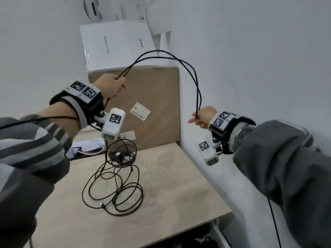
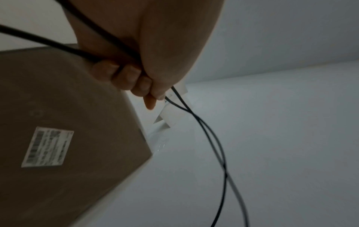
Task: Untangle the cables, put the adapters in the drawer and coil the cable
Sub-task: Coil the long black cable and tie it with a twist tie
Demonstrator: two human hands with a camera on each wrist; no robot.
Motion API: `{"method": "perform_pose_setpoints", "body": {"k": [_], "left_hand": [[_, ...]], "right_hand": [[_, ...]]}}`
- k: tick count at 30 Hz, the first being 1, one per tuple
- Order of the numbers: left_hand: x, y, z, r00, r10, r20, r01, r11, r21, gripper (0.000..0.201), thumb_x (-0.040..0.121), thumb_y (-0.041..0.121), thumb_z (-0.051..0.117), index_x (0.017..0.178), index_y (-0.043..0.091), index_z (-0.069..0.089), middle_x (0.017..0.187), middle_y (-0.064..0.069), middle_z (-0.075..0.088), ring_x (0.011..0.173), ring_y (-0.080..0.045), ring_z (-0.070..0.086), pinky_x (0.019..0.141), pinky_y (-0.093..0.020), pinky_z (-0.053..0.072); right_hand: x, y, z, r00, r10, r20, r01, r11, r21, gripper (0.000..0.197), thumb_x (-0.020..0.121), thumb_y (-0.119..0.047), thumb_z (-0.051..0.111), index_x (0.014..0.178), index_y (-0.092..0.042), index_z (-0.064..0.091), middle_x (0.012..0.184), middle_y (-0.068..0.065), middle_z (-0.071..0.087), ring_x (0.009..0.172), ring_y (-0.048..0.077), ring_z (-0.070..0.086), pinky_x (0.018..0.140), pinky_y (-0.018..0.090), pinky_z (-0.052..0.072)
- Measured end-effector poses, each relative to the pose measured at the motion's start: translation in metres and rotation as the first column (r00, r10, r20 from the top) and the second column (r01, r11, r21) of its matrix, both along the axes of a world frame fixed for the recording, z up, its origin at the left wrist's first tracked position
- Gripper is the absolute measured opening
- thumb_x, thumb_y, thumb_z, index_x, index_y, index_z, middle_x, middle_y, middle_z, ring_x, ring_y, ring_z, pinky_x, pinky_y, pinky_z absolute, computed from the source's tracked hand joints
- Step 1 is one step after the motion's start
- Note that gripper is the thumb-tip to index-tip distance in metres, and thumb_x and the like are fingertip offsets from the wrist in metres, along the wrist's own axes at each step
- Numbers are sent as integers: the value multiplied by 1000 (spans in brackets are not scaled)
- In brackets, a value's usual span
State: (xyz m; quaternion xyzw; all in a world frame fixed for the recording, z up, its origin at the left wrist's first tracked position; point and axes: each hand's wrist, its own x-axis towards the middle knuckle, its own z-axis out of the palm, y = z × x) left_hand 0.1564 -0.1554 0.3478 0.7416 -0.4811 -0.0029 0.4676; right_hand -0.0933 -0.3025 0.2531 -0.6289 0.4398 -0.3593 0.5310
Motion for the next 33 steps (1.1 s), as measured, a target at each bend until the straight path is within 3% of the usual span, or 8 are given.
{"method": "perform_pose_setpoints", "body": {"k": [11, 18, 20, 22, 25, 28, 30, 33], "left_hand": [[23, 54, 23, 985, 172, -30, -172, 985, 6, 24, 98, 23, 47, 79, 13, 59, 62, -2, 36, 47, -14, 27, 34, -15, 19], [-8, 28, -19, 993, 118, 1, -115, 970, 214, 27, 99, 23, 41, 81, 11, 58, 61, -1, 41, 49, -16, 34, 44, -22, 26], [-21, 18, -30, 994, 111, -21, -103, 967, 234, 25, 98, 18, 40, 83, 9, 57, 61, -3, 42, 48, -16, 35, 43, -23, 28], [-31, 10, -37, 995, 96, -15, -88, 963, 255, 18, 97, 15, 41, 89, 8, 55, 63, -3, 44, 51, -17, 39, 45, -26, 32], [-47, 0, -43, 998, 57, 25, -62, 948, 314, 15, 97, 13, 44, 100, 5, 55, 67, -4, 45, 53, -18, 40, 47, -26, 33], [-63, -11, -53, 990, -44, 133, -13, 915, 403, 19, 98, 16, 42, 100, 8, 59, 82, -8, 53, 61, -20, 46, 51, -27, 36], [-76, -19, -63, 967, -122, 225, 9, 894, 448, 21, 98, 19, 42, 98, 11, 62, 97, -12, 58, 76, -24, 52, 61, -27, 38], [-92, -22, -78, 932, -243, 268, 106, 892, 440, 23, 99, 20, 43, 99, 8, 63, 86, -4, 56, 73, -19, 48, 57, -19, 35]], "right_hand": [[-18, -15, -74, 992, 18, -128, 7, 981, 192, 24, 97, 1, 38, 78, 3, 54, 73, 14, 61, 25, 3, 33, 27, 14, 22], [-12, -9, -55, 991, 45, -129, -19, 981, 192, 20, 97, -1, 36, 83, -2, 51, 83, 15, 61, 47, 12, 37, 30, 13, 20], [-21, -7, -40, 990, 23, -139, -4, 991, 135, 17, 98, -8, 40, 100, -3, 56, 82, 11, 56, 54, 17, 54, 38, 18, 36], [-30, -9, -25, 960, 1, -281, -12, 999, -39, 32, 98, -14, 42, 126, -1, 52, 99, 13, 60, 90, 29, 63, 67, 32, 51], [-38, -1, -2, 928, -249, -277, 98, 880, -464, 41, 94, -17, 47, 133, -4, 46, 136, 17, 49, 125, 33, 47, 100, 36, 38], [-31, 36, 21, 928, -241, -283, -97, 577, -811, 58, 87, -22, 61, 140, -16, 39, 147, 8, 36, 135, 30, 33, 109, 40, 30], [-11, 52, 31, 823, -258, -506, -368, 436, -821, 71, 86, -26, 64, 147, -22, 28, 155, 2, 25, 143, 27, 19, 112, 45, 24], [23, 59, 39, 611, -302, -732, -584, 453, -674, 55, 93, -25, 57, 143, -25, 37, 150, 3, 37, 142, 23, 25, 111, 43, 25]]}}
